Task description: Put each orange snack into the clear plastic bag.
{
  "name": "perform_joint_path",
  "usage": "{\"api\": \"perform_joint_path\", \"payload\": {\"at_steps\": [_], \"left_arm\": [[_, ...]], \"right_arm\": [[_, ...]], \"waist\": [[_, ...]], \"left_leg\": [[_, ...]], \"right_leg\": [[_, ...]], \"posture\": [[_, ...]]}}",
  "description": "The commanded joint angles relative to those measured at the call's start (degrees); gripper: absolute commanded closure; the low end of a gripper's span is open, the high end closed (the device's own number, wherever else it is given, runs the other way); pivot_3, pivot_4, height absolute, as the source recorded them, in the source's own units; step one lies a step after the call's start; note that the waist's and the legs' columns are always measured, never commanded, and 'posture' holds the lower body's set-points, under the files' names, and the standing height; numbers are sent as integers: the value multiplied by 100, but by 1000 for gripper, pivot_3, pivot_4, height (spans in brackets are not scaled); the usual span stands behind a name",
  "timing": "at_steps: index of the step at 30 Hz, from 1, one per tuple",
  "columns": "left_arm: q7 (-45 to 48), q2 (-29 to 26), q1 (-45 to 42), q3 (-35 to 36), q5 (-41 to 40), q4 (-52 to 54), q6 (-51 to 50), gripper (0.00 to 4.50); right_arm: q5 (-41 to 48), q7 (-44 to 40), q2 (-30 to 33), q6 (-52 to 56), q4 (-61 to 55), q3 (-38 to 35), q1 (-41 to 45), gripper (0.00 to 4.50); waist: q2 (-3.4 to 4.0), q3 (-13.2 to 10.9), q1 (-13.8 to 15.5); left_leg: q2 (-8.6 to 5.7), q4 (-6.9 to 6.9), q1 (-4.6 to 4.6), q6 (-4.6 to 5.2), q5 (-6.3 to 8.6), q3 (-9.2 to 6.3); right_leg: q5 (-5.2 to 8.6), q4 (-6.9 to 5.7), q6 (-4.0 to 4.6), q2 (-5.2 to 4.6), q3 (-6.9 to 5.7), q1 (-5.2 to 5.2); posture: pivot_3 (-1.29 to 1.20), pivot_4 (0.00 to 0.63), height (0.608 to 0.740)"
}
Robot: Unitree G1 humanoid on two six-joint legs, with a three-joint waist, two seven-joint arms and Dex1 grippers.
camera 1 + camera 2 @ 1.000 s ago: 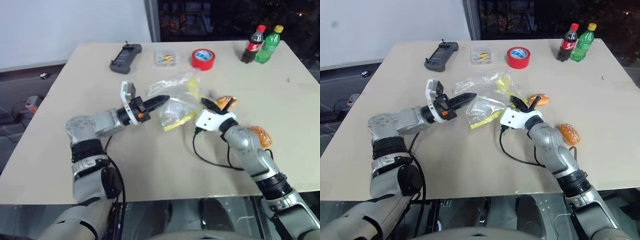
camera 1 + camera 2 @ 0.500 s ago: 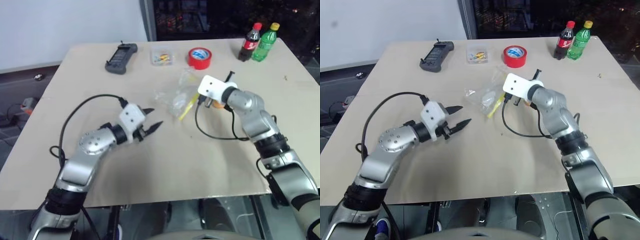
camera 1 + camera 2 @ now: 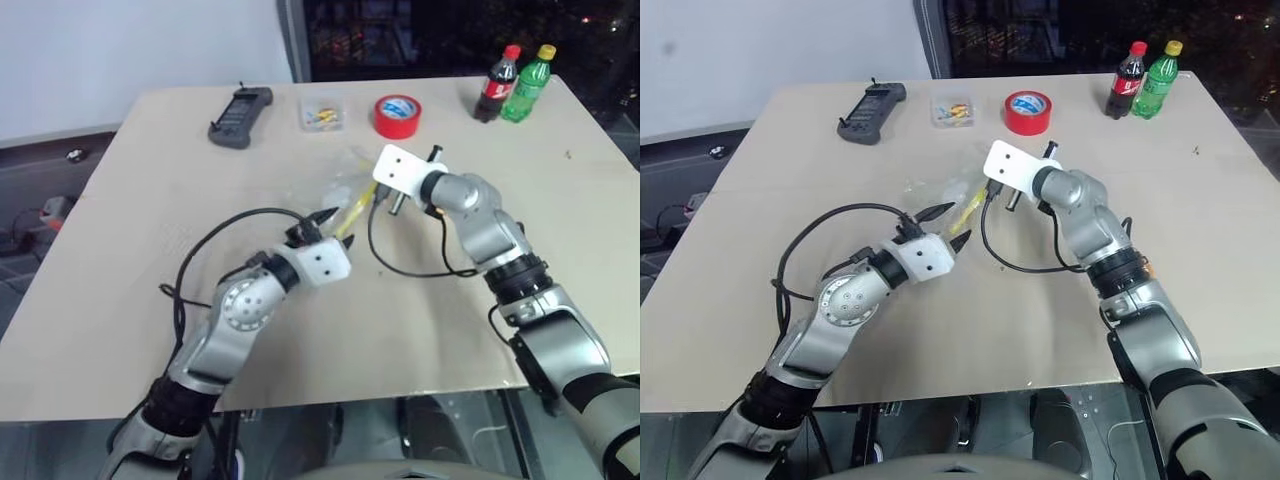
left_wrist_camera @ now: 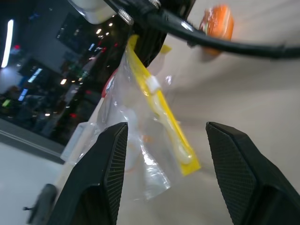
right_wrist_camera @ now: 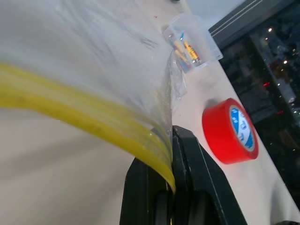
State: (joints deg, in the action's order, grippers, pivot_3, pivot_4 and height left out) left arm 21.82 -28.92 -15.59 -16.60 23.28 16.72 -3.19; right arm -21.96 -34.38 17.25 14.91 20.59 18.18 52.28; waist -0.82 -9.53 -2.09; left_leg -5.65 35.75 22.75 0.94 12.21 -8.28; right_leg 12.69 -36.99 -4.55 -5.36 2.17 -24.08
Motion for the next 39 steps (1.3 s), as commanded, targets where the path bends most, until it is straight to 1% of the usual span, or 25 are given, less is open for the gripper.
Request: {"api": "perform_joint_path", "payload": {"at_steps": [1, 2, 3, 5, 6, 8, 11, 14, 15, 16, 17, 18, 20, 23, 24, 26, 30, 35, 39], "left_arm": [[-177, 135, -181, -77, 309, -86, 138, 1710], [-177, 155, -188, -94, 360, -129, 176, 1710], [-176, 170, -186, -94, 393, -170, 202, 2235], [-197, 163, -206, -59, 430, -269, 281, 2998], [-210, 157, -223, -28, 430, -315, 323, 3550], [-241, 154, -270, 87, 353, -419, 388, 4485], [-174, 212, -337, 336, -75, -604, 492, 4485], [203, 210, -431, 634, -821, -910, 670, 4485], [296, 211, -479, 739, -1020, -1001, 658, 4497], [411, 250, -551, 868, -1283, -1085, 544, 4500], [528, 271, -646, 969, -1520, -1213, 515, 4500], [585, 287, -781, 1066, -1709, -1425, 655, 4500], [791, 318, -1058, 1235, -2071, -1751, 588, 4500], [993, 297, -1312, 1346, -2312, -2031, 588, 4500], [1070, 283, -1366, 1350, -2358, -2110, 644, 4500], [1216, 267, -1447, 1354, -2445, -2233, 746, 4500], [1473, 245, -1522, 1341, -2564, -2366, 901, 4500], [1746, 226, -1421, 1314, -2690, -2237, 1022, 4500], [1877, 203, -1312, 1300, -2735, -2076, 1079, 4500]], "right_arm": [[40, -19, -53, 50, -294, 2, 184, 4500], [36, -18, -60, 64, -306, 5, 173, 4500], [31, -15, -66, 76, -315, 9, 165, 4500], [23, -18, -63, 108, -349, 6, 142, 4500], [20, -19, -57, 120, -366, 4, 131, 4500], [-2, -20, -29, 128, -398, 15, 96, 4500], [-126, 21, 74, 70, -429, 85, 24, 4500], [-129, -167, 310, -23, -560, 148, -82, 4500], [-97, -200, 356, -6, -638, 124, -146, 4210], [-39, -223, 400, 3, -789, 69, -269, 3815], [33, -205, 431, 27, -1002, -27, -428, 3689], [142, -294, 499, 174, -1359, -138, -646, 3246], [398, -518, 697, 538, -2236, -432, -1138, 3246], [938, -666, 644, 1489, -3239, -968, -1623, 3246], [1097, -658, 582, 1798, -3468, -1093, -1709, 3835], [1529, -628, 301, 2370, -3809, -1278, -1820, 4397], [1997, -161, -457, 3032, -3830, -1429, -1707, 4397], [2339, 488, -1180, 3113, -3456, -1659, -1477, 4397], [2537, 734, -1365, 3093, -3254, -1706, -1388, 4397]], "waist": [[0, 0, -4], [0, 0, -3], [0, 0, -6], [0, 0, -13], [0, 0, -13], [0, 0, -12], [1, 0, -11], [0, 0, -8], [0, 0, -4], [0, 0, -5], [0, 0, 1], [0, 0, 16], [0, 0, 17], [0, 0, 29], [0, 0, 16], [0, 0, -22], [1, 0, -32], [2, 0, -13], [2, 0, 3]], "left_leg": [[0, 1, 0, 0, 0, -1], [0, 1, 0, 0, 0, -1], [0, 1, 0, 0, 0, -1], [0, 1, 0, 0, 0, -1], [0, 1, 0, 0, 0, -1], [0, 1, 0, 0, 0, -2], [0, 4, 0, 0, 0, -2], [0, 7, 0, 0, 0, -3], [0, 8, 1, 0, 0, -3], [0, 9, 2, 0, 0, -4], [0, 12, 3, 0, 0, -4], [0, 13, 3, 0, 0, -6], [0, 20, 9, 0, 0, -12], [-1, 31, 17, 1, 1, -13], [-2, 34, 18, 1, 1, -17], [-1, 36, 15, 2, 1, -10], [7, 36, -1, 16, 10, -9], [0, 51, 1, 17, 11, -10], [-4, 54, 1, 17, 11, -12]], "right_leg": [[0, -1, 0, 1, 0, 0], [0, -1, 0, 0, 0, 0], [0, -1, 0, 0, 0, 0], [0, -2, 0, 0, 1, -1], [0, -2, 0, 0, 1, -1], [0, -5, 0, 0, 0, -2], [0, -7, 0, 0, 0, -2], [0, -8, 0, -1, -1, -2], [0, -8, 0, -1, -2, -1], [0, -8, -1, -2, -2, -1], [0, -8, -1, -2, -3, -1], [0, -9, -1, -2, -4, 0], [0, -8, -1, -2, -12, 0], [0, -8, -2, -4, -16, 1], [0, -8, -2, -4, -18, 1], [-2, -11, -4, -3, -13, 2], [-1, -38, -3, 6, -7, 1], [-1, -56, -3, -1, -5, 0], [-1, -62, -3, -3, -5, 0]], "posture": [[0, 150, 740], [0, 150, 740], [0, 150, 740], [0, 150, 740], [0, 150, 740], [0, 150, 740], [0, 150, 740], [0, 150, 740], [0, 150, 740], [0, 150, 740], [0, 150, 740], [0, 150, 740], [0, 150, 740], [0, 150, 740], [0, 150, 740], [0, 150, 740], [0, 150, 740], [0, 150, 740], [0, 150, 740]]}}
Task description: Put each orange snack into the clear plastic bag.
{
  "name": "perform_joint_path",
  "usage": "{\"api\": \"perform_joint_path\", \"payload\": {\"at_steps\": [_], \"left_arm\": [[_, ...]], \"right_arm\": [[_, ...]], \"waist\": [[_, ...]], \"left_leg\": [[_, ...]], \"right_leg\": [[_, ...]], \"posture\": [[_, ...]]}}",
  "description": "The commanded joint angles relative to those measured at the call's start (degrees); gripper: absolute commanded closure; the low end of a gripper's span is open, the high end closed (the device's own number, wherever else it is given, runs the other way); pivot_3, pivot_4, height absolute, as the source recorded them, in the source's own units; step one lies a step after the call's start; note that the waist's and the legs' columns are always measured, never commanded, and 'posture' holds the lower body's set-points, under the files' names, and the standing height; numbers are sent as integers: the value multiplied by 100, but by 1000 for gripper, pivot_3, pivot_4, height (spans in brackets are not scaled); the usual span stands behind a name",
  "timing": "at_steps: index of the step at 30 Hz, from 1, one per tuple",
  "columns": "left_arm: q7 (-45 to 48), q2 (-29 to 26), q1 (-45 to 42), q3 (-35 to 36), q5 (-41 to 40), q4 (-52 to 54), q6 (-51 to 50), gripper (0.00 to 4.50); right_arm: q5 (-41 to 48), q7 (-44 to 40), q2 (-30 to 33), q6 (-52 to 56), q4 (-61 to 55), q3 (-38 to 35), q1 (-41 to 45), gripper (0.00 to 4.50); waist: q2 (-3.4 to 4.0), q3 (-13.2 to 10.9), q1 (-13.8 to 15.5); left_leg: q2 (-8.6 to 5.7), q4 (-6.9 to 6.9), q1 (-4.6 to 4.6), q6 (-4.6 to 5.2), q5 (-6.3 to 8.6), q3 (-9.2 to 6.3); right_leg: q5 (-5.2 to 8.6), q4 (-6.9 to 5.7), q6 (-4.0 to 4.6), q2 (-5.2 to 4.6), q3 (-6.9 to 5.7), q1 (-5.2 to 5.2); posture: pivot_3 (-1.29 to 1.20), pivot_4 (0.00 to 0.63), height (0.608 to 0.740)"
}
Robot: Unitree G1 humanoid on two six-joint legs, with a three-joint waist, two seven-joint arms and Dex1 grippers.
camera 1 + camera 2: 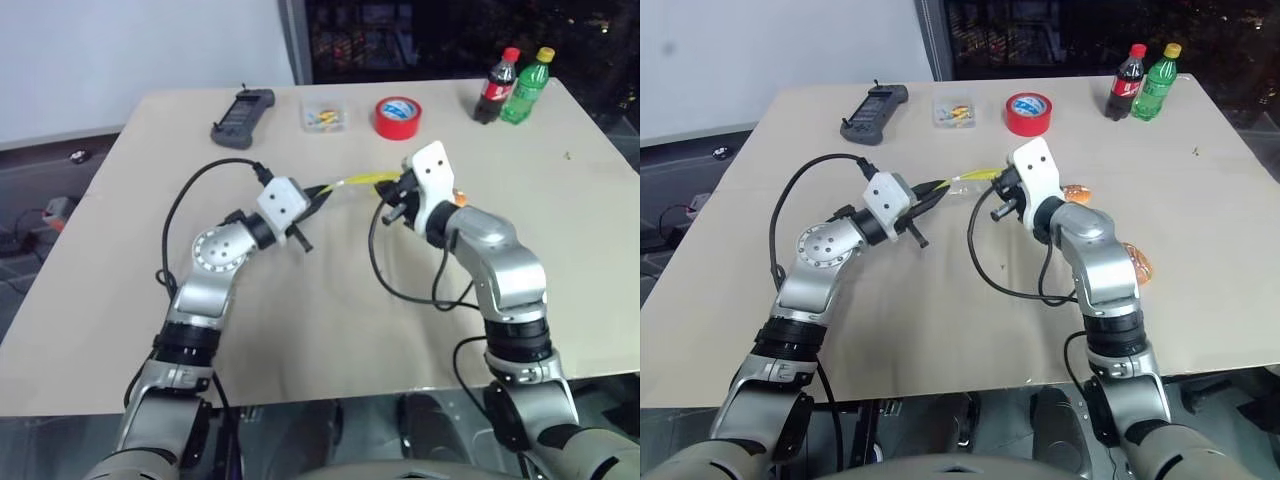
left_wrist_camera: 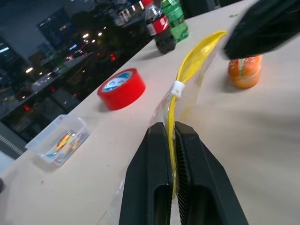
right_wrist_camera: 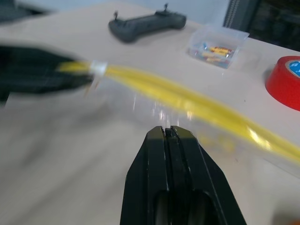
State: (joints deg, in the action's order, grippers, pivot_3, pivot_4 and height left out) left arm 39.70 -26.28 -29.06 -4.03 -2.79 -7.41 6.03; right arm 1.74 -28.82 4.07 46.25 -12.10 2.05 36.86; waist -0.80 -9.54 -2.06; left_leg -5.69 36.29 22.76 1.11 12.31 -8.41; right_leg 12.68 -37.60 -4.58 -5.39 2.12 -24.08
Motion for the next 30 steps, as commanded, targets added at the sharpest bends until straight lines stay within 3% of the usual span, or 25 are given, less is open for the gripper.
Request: {"api": "perform_joint_path", "payload": {"at_steps": [1, 11, 20, 30], "left_arm": [[167, -90, 98, 17, -139, 424, 210, 4500], [545, -313, 401, -67, -180, 732, 553, 4500], [914, -472, 595, -39, -359, 639, 644, 4500], [1155, -631, 644, -79, -365, 536, 503, 4500]], "right_arm": [[211, 241, -92, -69, 95, -89, 168, 4397], [740, 812, -548, -56, 789, -406, 300, 4397], [2324, 1292, -1276, 443, 1118, -1751, 390, 4397], [3530, 1346, -1180, 704, 919, -1989, 278, 4397]], "waist": [[0, 0, -7], [4, -2, -31], [6, -3, -29], [11, -6, -44]], "left_leg": [[0, 0, 0, 0, 0, 0], [4, -3, 1, 4, 3, 6], [4, -5, 4, 5, 3, 7], [7, -10, 4, 6, 4, 11]], "right_leg": [[0, 0, 0, 0, 0, 0], [0, -10, 1, 6, 9, -13], [0, -10, 1, 6, 13, -17], [0, -14, 1, 9, 17, -23]], "posture": [[0, 150, 740], [0, 150, 740], [0, 150, 740], [0, 150, 740]]}}
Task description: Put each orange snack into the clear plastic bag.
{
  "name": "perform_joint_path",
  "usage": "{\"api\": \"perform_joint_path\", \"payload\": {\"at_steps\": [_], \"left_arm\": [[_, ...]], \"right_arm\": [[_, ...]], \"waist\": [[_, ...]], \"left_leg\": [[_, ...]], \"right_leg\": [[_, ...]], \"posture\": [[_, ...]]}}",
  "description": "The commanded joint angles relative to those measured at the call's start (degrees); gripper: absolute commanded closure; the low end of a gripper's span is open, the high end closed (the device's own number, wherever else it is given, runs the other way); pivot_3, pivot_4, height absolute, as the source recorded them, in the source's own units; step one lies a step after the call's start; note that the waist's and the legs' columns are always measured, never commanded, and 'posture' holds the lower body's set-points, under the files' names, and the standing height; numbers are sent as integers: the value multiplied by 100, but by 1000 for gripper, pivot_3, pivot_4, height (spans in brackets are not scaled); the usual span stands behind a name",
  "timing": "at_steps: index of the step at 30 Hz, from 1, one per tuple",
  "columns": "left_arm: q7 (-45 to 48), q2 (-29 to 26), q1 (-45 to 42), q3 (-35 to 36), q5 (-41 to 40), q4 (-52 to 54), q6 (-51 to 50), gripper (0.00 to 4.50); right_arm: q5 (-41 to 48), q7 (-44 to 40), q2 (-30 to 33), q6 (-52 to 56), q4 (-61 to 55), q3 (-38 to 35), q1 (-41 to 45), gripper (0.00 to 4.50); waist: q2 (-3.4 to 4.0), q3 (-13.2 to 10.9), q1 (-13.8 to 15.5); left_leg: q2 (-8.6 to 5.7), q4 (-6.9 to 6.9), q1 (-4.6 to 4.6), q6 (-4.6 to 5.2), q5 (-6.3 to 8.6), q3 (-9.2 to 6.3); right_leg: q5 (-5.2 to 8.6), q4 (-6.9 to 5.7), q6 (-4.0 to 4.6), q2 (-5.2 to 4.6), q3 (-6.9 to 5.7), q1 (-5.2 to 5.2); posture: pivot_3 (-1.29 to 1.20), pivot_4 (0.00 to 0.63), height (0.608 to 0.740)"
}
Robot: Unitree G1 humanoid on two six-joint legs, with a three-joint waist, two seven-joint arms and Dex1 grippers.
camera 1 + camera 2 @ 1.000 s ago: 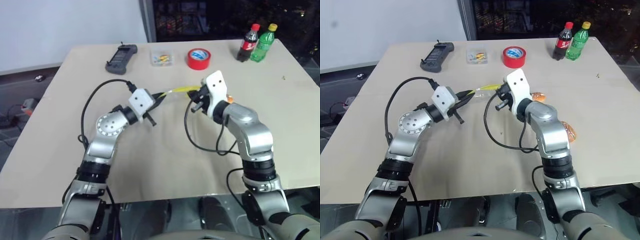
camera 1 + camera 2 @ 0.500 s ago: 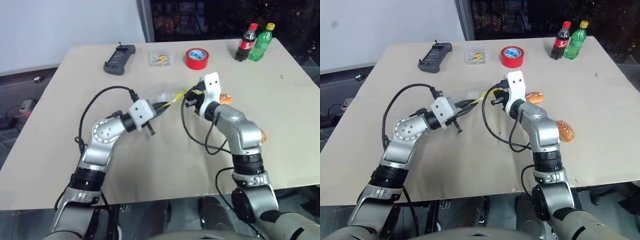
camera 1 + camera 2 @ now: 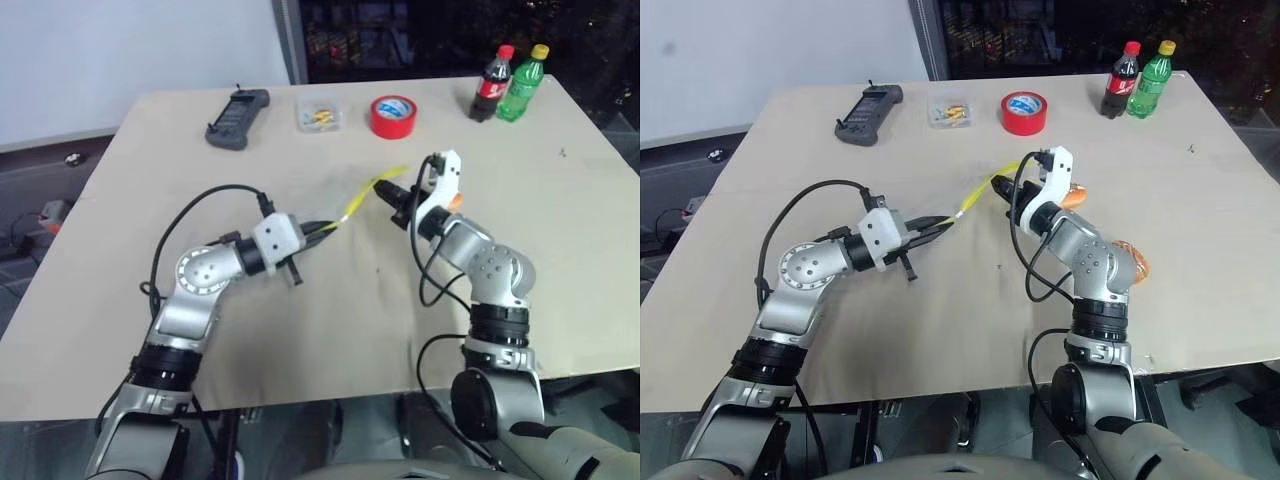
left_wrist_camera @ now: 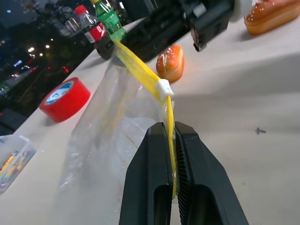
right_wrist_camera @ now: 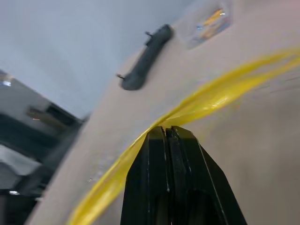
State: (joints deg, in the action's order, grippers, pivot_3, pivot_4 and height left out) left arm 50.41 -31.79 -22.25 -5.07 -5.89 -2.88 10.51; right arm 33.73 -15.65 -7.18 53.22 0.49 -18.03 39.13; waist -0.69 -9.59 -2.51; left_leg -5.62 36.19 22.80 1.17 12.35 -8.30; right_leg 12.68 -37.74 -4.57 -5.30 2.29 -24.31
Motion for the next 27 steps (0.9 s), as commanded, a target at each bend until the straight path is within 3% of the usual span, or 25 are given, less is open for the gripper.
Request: {"api": "perform_joint_path", "payload": {"at_steps": [1, 5, 16, 27], "left_arm": [[103, -86, -34, 17, -63, 87, 37, 4500], [117, -74, -42, 31, -96, 123, -68, 4500], [272, -99, 74, 7, -209, 319, -286, 4500], [346, -125, 230, 9, -259, 586, -424, 4500]], "right_arm": [[397, 33, -39, 28, -371, 41, 39, 4397], [410, -39, 198, 32, -515, 305, -47, 4397], [-2161, -801, 1850, -2449, -859, 3065, -496, 4397], [-2968, -1171, 2099, -3168, -644, 3588, -517, 4397]], "waist": [[1, -1, 3], [1, -1, 6], [1, -1, -6], [0, -1, 28]], "left_leg": [[0, 0, 0, 0, 0, 1], [-1, 0, 0, 0, 0, 1], [0, 0, 1, 0, 0, 7], [0, 2, 3, 0, 0, 4]], "right_leg": [[0, 0, 0, 0, 1, 0], [0, 1, 0, -1, 2, 0], [1, 2, -2, 0, 2, -3], [1, 6, -2, -1, 1, 0]], "posture": [[0, 150, 740], [0, 150, 740], [0, 150, 740], [0, 150, 740]]}}
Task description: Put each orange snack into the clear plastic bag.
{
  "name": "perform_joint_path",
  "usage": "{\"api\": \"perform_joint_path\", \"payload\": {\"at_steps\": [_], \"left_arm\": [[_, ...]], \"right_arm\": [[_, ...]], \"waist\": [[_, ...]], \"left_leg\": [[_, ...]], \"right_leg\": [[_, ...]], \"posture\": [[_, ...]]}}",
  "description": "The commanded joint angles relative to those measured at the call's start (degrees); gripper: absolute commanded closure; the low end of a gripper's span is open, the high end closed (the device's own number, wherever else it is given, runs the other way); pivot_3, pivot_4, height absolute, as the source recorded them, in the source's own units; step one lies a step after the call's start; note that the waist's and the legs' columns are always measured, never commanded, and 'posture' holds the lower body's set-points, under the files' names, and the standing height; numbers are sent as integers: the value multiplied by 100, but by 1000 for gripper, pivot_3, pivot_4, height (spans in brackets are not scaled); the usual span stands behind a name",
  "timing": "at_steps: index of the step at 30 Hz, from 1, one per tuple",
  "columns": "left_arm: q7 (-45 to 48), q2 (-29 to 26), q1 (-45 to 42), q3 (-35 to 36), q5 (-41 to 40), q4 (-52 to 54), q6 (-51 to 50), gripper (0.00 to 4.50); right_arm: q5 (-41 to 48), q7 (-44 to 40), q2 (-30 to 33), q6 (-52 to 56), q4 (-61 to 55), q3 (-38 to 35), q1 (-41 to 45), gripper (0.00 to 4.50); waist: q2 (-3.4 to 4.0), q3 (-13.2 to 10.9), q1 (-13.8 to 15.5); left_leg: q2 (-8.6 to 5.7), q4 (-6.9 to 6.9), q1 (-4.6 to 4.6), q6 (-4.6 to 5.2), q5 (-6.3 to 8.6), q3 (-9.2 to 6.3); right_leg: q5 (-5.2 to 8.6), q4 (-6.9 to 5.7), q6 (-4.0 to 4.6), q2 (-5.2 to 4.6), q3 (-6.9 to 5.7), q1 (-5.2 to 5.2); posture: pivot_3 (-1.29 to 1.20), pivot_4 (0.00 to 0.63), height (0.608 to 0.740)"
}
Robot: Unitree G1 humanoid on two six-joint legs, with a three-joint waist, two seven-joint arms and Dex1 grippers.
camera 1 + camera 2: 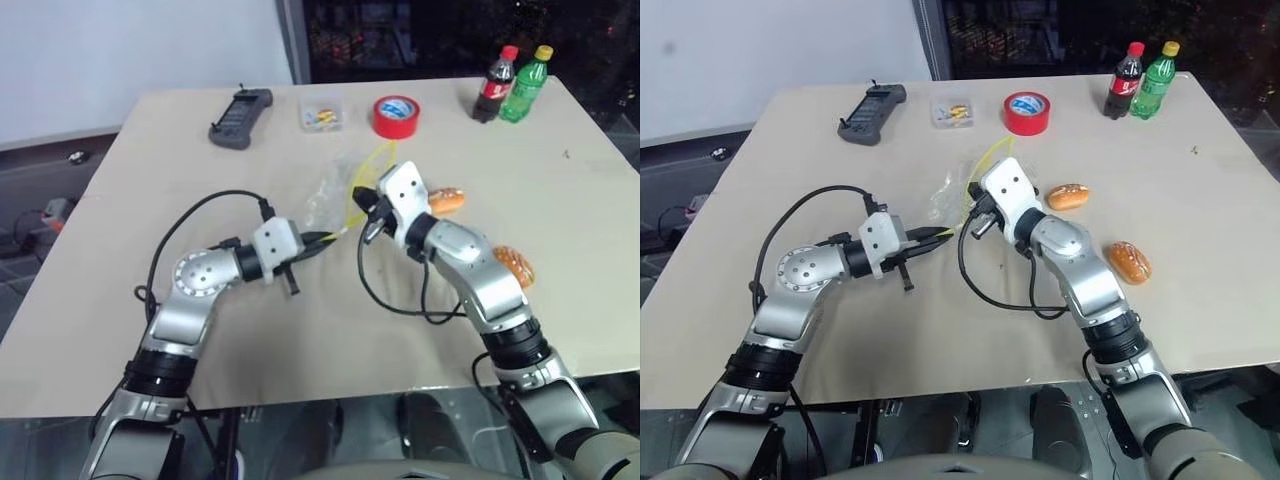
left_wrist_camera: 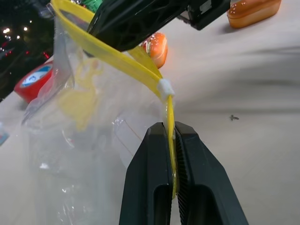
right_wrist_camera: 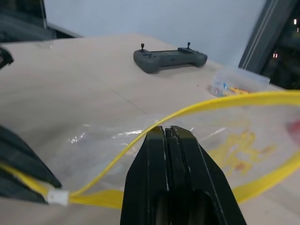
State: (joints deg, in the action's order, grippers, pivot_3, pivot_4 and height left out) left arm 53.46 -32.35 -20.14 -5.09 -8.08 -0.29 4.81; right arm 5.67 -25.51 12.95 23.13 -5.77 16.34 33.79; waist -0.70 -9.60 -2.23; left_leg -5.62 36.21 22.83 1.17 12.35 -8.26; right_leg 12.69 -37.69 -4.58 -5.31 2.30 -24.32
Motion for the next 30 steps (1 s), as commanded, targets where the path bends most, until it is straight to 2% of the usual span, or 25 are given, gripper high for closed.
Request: {"api": "perform_joint_path", "payload": {"at_steps": [1, 7, 11, 13, 15, 17, 24, 30], "left_arm": [[42, -56, 26, 11, -55, 353, 165, 4500], [83, -58, 25, 35, -29, 363, 548, 4500], [32, -163, 199, 76, 152, 147, 1025, 4500], [101, -201, 231, 147, 75, -67, 1292, 4500], [201, -222, 233, 314, -174, -404, 1404, 4500], [444, -323, 240, 341, -337, -643, 1405, 4500], [775, -313, -73, 407, -628, -1209, 1244, 4500], [547, -174, -301, 432, -527, -1467, 1214, 4500]], "right_arm": [[-232, -227, 110, -160, 69, 212, 17, 4397], [-515, -329, 72, 121, 1168, 337, 166, 4397], [-253, 138, -385, 426, 1562, -266, 198, 4397], [-815, 331, -181, -202, 1616, -16, 178, 4397], [-1853, 825, 247, -1288, 1602, 531, 115, 4397], [-2517, 1156, 498, -1970, 1623, 909, 90, 4397], [-4093, 1709, 664, -2953, 2172, 1705, 424, 4397], [-4511, 1651, 631, -3112, 2374, 1726, 565, 1575]], "waist": [[0, 0, -4], [0, 0, -6], [0, -1, -21], [0, -1, -11], [2, -1, 6], [2, -2, 11], [0, -1, -25], [-2, 0, -10]], "left_leg": [[0, 0, 0, 0, 0, 0], [1, 0, -2, 0, 0, 1], [2, -1, -1, -1, 0, 3], [3, -8, -1, -1, 0, 3], [1, -8, 0, -1, 0, 3], [-5, -8, 1, -1, 0, 4], [3, -10, 1, -14, -8, 8], [2, -4, 1, -15, -9, 4]], "right_leg": [[0, 0, 0, 0, 0, 0], [0, -1, 1, 1, 0, 1], [0, 0, 1, 2, 4, -2], [0, 0, 2, 3, 6, -5], [0, 0, 2, 3, 5, -6], [0, 0, 1, -2, 4, -12], [0, -2, 1, 8, 8, -12], [0, 0, 2, 9, 7, -5]], "posture": [[0, 150, 740], [0, 150, 740], [0, 150, 740], [0, 150, 740], [0, 150, 740], [0, 150, 740], [0, 150, 740], [0, 150, 740]]}}
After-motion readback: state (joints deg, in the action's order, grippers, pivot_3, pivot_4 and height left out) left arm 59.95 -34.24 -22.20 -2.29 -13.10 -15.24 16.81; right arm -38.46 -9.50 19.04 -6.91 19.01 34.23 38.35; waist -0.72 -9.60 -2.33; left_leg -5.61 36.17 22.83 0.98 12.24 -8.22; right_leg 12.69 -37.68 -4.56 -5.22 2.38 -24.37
